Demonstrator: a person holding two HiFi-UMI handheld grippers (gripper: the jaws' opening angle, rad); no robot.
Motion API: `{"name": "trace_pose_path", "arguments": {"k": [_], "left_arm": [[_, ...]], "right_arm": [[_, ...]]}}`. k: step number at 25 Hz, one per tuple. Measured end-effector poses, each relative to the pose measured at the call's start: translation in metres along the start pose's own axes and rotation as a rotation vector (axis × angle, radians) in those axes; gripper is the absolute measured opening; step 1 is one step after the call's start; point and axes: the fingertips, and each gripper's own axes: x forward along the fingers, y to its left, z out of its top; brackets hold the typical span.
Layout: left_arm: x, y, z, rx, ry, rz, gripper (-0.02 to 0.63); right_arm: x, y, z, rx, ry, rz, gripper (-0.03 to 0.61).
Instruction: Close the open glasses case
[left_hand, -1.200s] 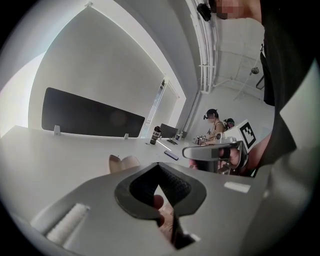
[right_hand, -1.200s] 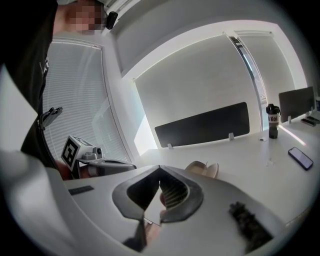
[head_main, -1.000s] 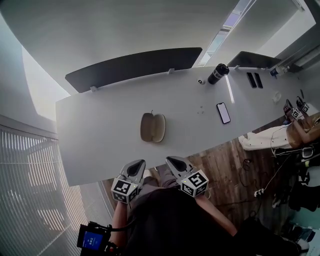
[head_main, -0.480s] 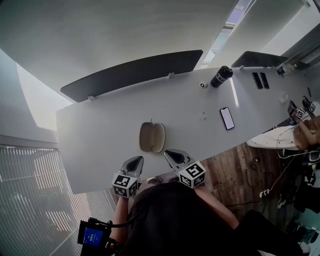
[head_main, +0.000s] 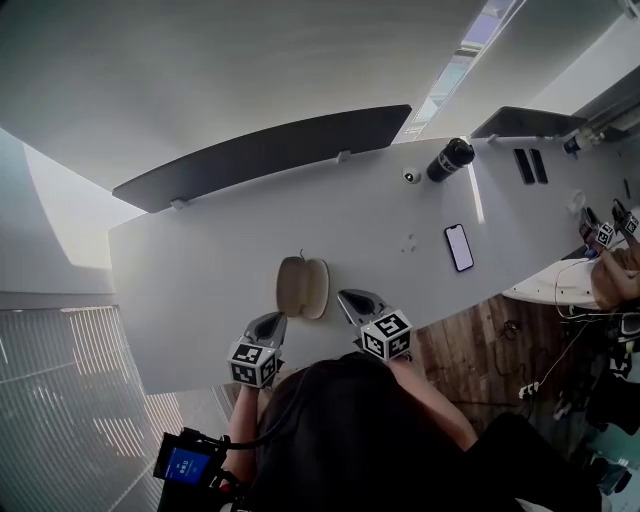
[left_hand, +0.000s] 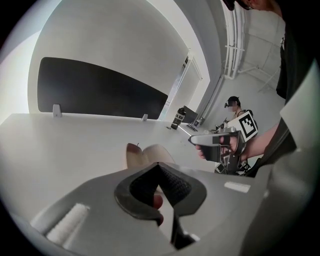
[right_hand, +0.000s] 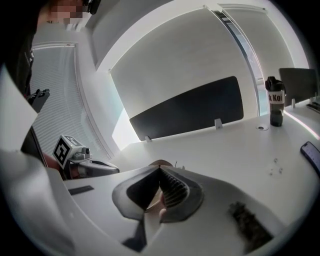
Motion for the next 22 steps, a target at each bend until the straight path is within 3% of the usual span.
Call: {"name": "trace_pose_path", "arguments": {"k": [10, 22], "left_arm": [[0.017, 0.022, -0.029, -0.089, 0.102, -0.001, 0.006], [0.029, 0.037, -0.038, -0.093, 0.176, 0.015, 0.006]], "right_arm": [[0.033, -0.04, -0.025, 0.052, 0.106, -0.016, 0.005], [0.055, -0.049, -0.036, 0.078, 0.16, 0.006, 0.005]]}}
